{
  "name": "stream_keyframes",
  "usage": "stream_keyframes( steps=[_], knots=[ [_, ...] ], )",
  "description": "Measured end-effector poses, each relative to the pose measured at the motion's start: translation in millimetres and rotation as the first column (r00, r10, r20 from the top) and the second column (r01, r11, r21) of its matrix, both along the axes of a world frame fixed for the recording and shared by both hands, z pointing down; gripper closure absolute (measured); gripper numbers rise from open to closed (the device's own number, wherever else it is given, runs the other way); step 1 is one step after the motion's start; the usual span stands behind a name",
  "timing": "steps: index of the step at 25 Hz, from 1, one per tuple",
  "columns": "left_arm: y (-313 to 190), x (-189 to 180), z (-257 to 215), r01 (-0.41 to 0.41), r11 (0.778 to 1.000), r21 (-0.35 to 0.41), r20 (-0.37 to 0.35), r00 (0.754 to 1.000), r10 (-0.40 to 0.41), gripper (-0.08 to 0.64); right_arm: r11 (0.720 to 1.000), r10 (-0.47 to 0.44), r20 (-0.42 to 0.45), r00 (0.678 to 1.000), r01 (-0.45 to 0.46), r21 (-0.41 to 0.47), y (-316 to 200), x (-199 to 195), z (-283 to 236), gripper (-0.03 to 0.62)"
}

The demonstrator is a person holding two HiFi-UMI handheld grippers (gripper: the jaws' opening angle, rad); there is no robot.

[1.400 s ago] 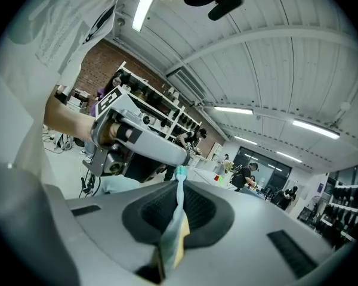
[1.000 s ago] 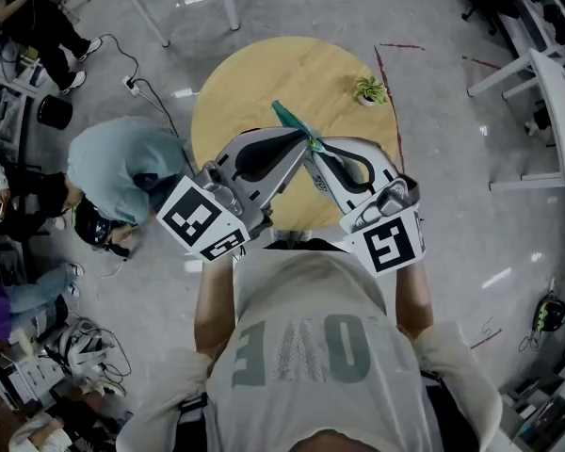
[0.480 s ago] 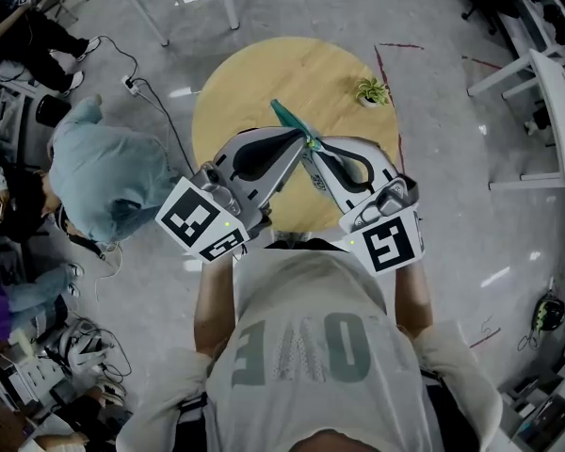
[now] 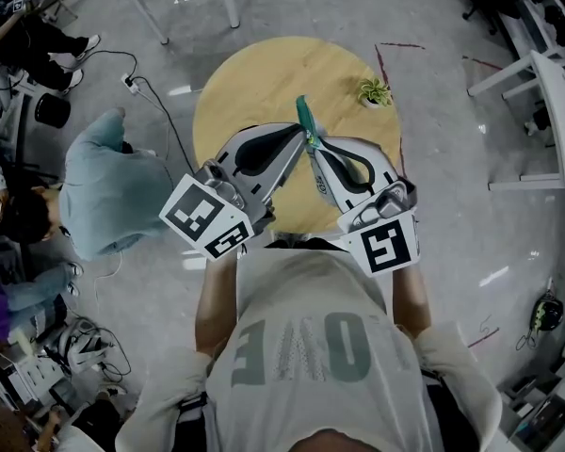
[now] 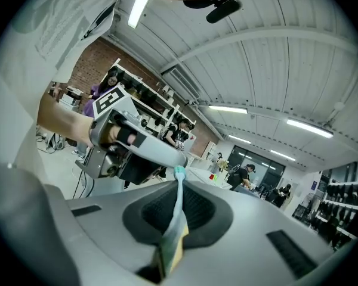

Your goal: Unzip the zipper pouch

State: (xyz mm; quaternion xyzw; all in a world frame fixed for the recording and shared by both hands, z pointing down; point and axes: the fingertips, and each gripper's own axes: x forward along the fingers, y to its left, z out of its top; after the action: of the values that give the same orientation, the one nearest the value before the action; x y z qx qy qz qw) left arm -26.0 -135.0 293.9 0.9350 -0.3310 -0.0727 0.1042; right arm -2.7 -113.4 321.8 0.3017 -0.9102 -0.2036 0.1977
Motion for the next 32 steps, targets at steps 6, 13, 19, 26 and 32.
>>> stream_keyframes(
  steps=[6,13,19,26,32],
  knots=[
    [-22,-50,24,0.177,0.982,-0.068,0.032,0.984,-0.175,0.534,0.997,-0.011,0.194,0.981,0.026,-0.072,14,0,-18,0.560],
    [-30,-86,41,0.308,0.946,-0.101,0.076,0.951,-0.301,0.534,0.997,-0.020,0.252,0.967,0.038,-0.067,24,12,-36,0.560],
    [-30,-83,45,0.336,0.938,-0.084,0.114,0.938,-0.326,0.534,0.995,-0.014,0.258,0.966,0.040,-0.093,26,17,-28,0.560],
    [-32,-82,41,0.344,0.938,-0.045,0.133,0.932,-0.336,0.532,0.994,-0.021,0.276,0.961,0.049,-0.097,24,15,-32,0.560],
    [-31,-86,29,0.378,0.926,-0.002,0.129,0.918,-0.375,0.528,0.995,-0.005,0.231,0.973,0.028,-0.097,18,16,-23,0.560]
  ],
)
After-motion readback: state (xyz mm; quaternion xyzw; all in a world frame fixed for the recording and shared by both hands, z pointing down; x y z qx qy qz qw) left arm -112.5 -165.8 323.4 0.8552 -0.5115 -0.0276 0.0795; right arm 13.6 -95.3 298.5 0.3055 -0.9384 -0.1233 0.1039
